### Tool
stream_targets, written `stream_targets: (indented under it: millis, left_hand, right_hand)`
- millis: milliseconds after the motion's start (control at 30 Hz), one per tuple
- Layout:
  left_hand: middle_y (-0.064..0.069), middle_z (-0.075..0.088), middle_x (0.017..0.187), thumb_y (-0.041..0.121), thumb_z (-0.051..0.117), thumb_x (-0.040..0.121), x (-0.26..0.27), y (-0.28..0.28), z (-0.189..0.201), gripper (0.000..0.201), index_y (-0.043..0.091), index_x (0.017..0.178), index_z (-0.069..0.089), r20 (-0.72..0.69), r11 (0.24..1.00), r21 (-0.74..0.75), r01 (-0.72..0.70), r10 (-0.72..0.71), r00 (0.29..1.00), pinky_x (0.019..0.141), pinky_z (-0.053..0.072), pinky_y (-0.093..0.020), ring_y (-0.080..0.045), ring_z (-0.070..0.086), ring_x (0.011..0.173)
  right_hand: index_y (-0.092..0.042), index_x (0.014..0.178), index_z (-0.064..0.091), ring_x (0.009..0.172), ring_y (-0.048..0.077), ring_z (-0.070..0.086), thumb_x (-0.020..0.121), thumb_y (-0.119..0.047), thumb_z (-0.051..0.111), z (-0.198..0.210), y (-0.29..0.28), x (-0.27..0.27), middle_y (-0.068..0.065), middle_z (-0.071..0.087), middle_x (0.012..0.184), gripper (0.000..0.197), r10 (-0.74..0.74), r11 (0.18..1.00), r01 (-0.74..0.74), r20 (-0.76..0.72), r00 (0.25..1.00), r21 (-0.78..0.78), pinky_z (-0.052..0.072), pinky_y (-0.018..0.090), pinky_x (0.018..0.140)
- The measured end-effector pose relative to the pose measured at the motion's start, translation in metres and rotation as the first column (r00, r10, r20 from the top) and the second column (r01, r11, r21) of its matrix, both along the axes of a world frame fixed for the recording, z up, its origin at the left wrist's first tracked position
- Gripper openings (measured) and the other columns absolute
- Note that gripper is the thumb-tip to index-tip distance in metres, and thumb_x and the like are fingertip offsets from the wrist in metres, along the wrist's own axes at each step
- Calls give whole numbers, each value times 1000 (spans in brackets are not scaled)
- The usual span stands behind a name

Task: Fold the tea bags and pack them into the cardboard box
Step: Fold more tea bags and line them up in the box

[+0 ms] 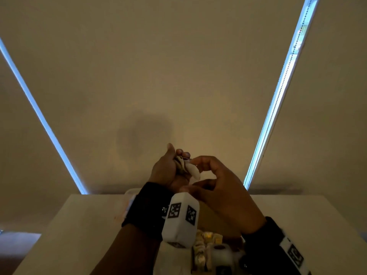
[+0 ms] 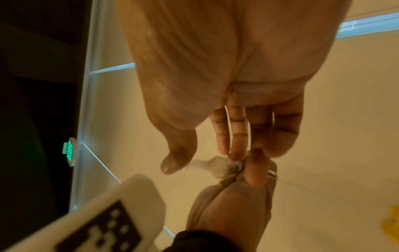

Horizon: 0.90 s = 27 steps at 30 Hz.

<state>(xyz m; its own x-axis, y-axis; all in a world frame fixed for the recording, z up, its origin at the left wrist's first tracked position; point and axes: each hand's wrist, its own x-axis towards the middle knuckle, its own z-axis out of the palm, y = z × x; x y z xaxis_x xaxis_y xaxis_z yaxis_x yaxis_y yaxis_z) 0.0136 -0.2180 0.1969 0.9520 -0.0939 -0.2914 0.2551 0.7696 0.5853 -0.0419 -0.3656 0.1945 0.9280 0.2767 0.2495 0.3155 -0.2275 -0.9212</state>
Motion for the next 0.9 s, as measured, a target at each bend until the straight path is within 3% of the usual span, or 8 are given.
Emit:
stream_targets:
  millis: [100, 133, 267, 367, 467, 667, 800, 900]
  left_hand:
    - [-6, 46, 72, 48, 41, 106, -2, -1, 7, 48, 12, 75, 45, 14, 999, 38, -34, 33, 999, 47, 51, -28, -21, 45, 62]
    - [-10, 46, 75, 45, 45, 105, -2, -1, 8, 44, 10, 79, 47, 34, 998, 41, -37, 36, 999, 48, 53, -30, -23, 47, 63]
    - [-18, 55, 92, 26, 58, 102, -5, -5, 7, 27, 0, 94, 55, 46, 999, 35, -23, 21, 999, 71, 61, -35, -27, 61, 79]
    - [-23, 59, 114, 8, 54, 103, -10, -7, 12, 14, -4, 96, 58, 36, 997, -75, -6, 9, 999, 67, 63, -37, -29, 64, 92]
    - [-23, 54, 141, 1, 52, 102, -15, -4, 19, 22, -4, 123, 55, 48, 990, -139, -13, 20, 999, 66, 65, -42, -36, 64, 112]
    - [-28, 58, 135, 3, 53, 102, -21, 5, 25, 36, -8, 136, 50, 75, 991, -134, -18, 28, 997, 63, 64, -38, -35, 67, 102]
    - [-29, 71, 105, 8, 49, 105, -28, 9, 32, 22, -6, 102, 64, 114, 992, -128, 10, 5, 993, 69, 64, -37, -32, 70, 89]
    - [-26, 69, 109, 12, 50, 105, -30, 12, 35, 21, -3, 101, 64, 138, 992, -126, -21, 39, 990, 75, 63, -39, -32, 71, 91]
  right_hand:
    - [-28, 106, 68, 78, 12, 75, 85, -16, 79, 4, 2, 13, -11, 74, 98, 27, -95, 993, 89, 69, 993, 76, 60, 28, 66]
    - [-24, 105, 70, 76, 12, 74, 89, -11, 74, 6, 0, 18, -8, 76, 94, 21, -120, 990, 112, 89, 989, 90, 58, 26, 64]
    - [-23, 107, 71, 80, 12, 71, 95, -17, 67, 19, -3, 32, -4, 76, 89, 15, -146, 985, 138, 74, 986, 108, 56, 22, 62]
    - [-22, 108, 73, 86, 13, 73, 97, -16, 63, 30, -4, 39, -2, 76, 93, 16, -146, 975, 140, 25, 989, 174, 56, 24, 67]
    - [-27, 102, 74, 92, 13, 74, 100, -15, 58, 41, -3, 44, -4, 77, 98, 20, -129, 965, 127, -9, 992, 228, 57, 26, 72]
    - [-29, 107, 70, 93, 14, 75, 101, -12, 55, 68, -3, 53, -4, 76, 104, 24, -61, 968, 58, 7, 998, 243, 60, 29, 75]
    - [-23, 112, 67, 88, 16, 75, 100, -10, 57, 79, -1, 59, 0, 75, 104, 20, -34, 975, 30, 10, 999, 222, 61, 29, 75]
    - [-19, 112, 66, 87, 17, 76, 100, -8, 57, 80, 1, 60, 3, 75, 104, 19, -42, 969, 44, -15, 999, 245, 61, 30, 74]
